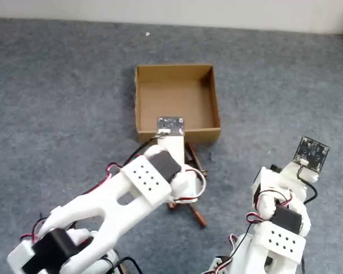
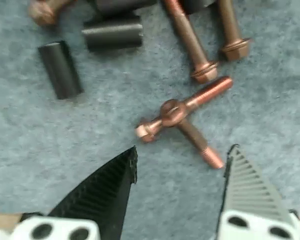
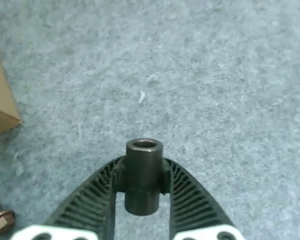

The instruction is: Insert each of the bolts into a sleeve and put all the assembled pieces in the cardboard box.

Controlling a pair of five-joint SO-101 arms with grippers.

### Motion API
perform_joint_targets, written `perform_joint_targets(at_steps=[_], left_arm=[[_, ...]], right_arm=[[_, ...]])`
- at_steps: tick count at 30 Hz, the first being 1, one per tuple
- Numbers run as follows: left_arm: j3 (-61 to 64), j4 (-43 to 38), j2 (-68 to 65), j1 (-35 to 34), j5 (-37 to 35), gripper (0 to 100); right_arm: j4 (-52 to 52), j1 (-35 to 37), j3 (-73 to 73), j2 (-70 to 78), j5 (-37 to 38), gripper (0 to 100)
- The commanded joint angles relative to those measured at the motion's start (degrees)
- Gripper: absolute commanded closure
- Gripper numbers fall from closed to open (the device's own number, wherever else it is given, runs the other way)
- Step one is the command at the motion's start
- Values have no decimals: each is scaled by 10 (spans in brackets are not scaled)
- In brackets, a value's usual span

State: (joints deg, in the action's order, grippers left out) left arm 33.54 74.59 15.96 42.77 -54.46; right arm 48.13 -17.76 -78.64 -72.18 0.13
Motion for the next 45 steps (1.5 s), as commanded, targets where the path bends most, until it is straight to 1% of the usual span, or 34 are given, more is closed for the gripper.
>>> perform_joint_targets(at_steps=[1,6,9,15,20,22,28,29,31,35,39,42,45], left_arm=[[-12,-64,-23,23,-30,698],[21,-139,-73,44,-48,701],[32,-166,-102,58,-48,701],[30,-193,-156,58,-48,702],[31,-198,-164,58,-48,703],[33,-198,-164,58,-48,734],[33,-199,-167,58,-45,981],[34,-199,-167,58,-45,1000],[34,-198,-167,58,-44,973],[34,-196,-162,58,-43,995],[29,-195,-160,58,-40,995],[34,-194,-131,58,-6,995],[44,-169,-65,47,15,995]], right_arm=[[-16,-12,9,-15,-3,994],[-16,-12,10,-15,-2,994],[-16,-12,10,-15,-2,994],[-16,-10,10,-15,-1,994],[-16,-10,10,-15,-1,994],[-16,-10,10,-15,-1,994],[-16,-9,9,-15,-1,994],[-16,-9,9,-15,-1,994],[-16,-9,9,-15,-1,994],[-16,-8,9,-15,-1,994],[-16,-7,7,-15,-1,994],[-16,-7,7,-15,-1,994],[-16,-7,7,-15,0,994]])
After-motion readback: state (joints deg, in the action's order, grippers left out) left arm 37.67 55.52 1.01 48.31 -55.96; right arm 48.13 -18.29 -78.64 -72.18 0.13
